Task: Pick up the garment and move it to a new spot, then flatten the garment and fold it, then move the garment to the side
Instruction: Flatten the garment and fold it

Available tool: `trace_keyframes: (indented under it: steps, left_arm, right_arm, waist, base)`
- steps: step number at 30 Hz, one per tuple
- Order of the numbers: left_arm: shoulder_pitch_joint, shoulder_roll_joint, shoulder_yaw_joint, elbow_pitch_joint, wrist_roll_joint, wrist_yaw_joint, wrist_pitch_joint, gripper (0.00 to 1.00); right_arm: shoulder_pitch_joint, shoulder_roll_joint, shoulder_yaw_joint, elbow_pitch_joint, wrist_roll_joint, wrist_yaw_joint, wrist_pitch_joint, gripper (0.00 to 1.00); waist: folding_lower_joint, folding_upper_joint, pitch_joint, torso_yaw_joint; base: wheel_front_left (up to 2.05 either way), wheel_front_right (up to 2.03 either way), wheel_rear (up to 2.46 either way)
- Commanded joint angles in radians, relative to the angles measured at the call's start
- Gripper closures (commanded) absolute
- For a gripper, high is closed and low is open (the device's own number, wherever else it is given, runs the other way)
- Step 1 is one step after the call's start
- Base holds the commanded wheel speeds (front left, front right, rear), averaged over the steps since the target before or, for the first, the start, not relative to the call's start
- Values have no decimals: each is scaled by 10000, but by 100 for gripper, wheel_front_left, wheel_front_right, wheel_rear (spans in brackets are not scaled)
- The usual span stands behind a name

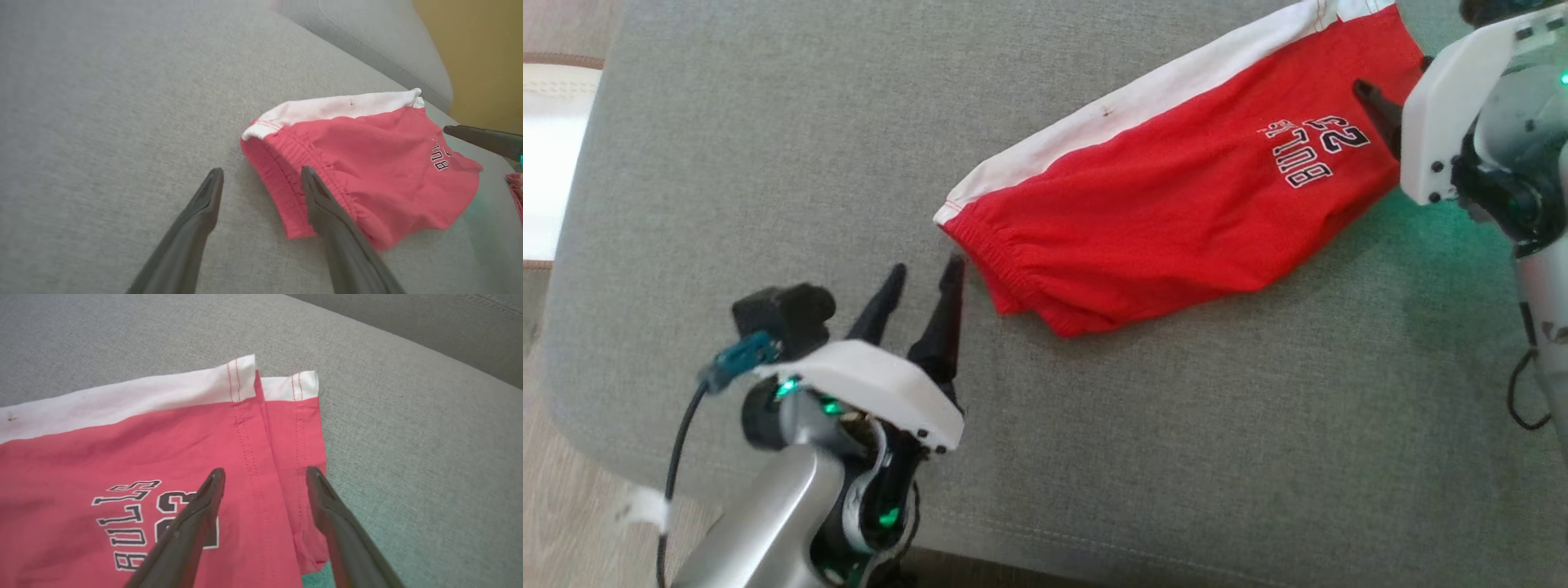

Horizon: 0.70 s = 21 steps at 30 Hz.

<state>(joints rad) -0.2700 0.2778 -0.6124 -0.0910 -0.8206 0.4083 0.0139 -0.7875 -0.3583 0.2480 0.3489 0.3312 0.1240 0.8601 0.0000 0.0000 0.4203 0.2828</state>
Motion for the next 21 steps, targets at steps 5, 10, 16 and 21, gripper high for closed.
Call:
trace_keyframes:
  steps: [5,10,16,21]
  left_arm:
    - [171,258,528,-594,625,349,-1016,0]
    - [217,91,468,-599,922,302,-1684,0]
    - [176,-62,350,-491,1289,234,-2211,0]
    - [19,-193,284,-372,1750,158,-2518,0]
  right_arm:
    - [288,-73,-3,-46,-345,67,164,0]
    - [424,-165,-236,259,-749,67,222,0]
    - [441,-160,-705,572,-1243,67,179,0]
    - [359,5,-1224,889,-1675,67,180,0]
  waist:
    - [0,0,-57,233]
    - [0,0,-15,446]
    - [0,0,93,702]
    - [0,0,236,869]
  base:
    - [0,0,0]
    - [0,0,0]
    - [0,0,0]
    - [0,0,0]
